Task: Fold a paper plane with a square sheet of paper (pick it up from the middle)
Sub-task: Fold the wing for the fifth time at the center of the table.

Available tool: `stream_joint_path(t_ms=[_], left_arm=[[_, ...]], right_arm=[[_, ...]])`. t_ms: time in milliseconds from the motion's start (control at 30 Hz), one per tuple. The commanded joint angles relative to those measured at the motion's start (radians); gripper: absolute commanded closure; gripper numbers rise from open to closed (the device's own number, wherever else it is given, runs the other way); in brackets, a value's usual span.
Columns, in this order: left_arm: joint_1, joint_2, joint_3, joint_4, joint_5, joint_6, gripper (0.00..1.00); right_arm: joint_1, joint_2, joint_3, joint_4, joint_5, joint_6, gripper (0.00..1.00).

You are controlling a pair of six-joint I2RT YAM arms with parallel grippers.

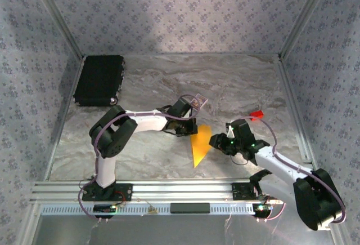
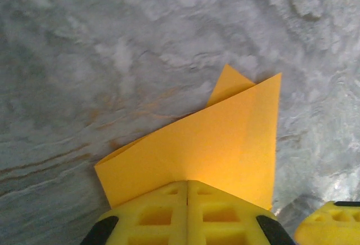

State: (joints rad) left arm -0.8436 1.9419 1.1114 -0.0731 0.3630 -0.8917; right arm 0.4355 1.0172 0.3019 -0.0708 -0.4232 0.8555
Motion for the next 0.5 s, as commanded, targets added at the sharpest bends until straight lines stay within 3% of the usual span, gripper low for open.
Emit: stream_joint_path(t_ms=[0,100,467], left_arm=[[0.013,0.024,-0.040,0.027,-0.006,0.000,0.96],[0.022,0.023,-0.073,0.054,0.000,-0.005,0.96],[0.037,0.028,-0.137,0.122,0.018,-0.023,0.96]], right_arm=[[-0.020,0.022,0.032,0.008,-0.050,-0.008,0.59],[-0.032,0.040,0.032,0.009,-0.057,0.001,0.55],[-0.057,0.125,0.050,0.053,-0.091,0.009,0.54]])
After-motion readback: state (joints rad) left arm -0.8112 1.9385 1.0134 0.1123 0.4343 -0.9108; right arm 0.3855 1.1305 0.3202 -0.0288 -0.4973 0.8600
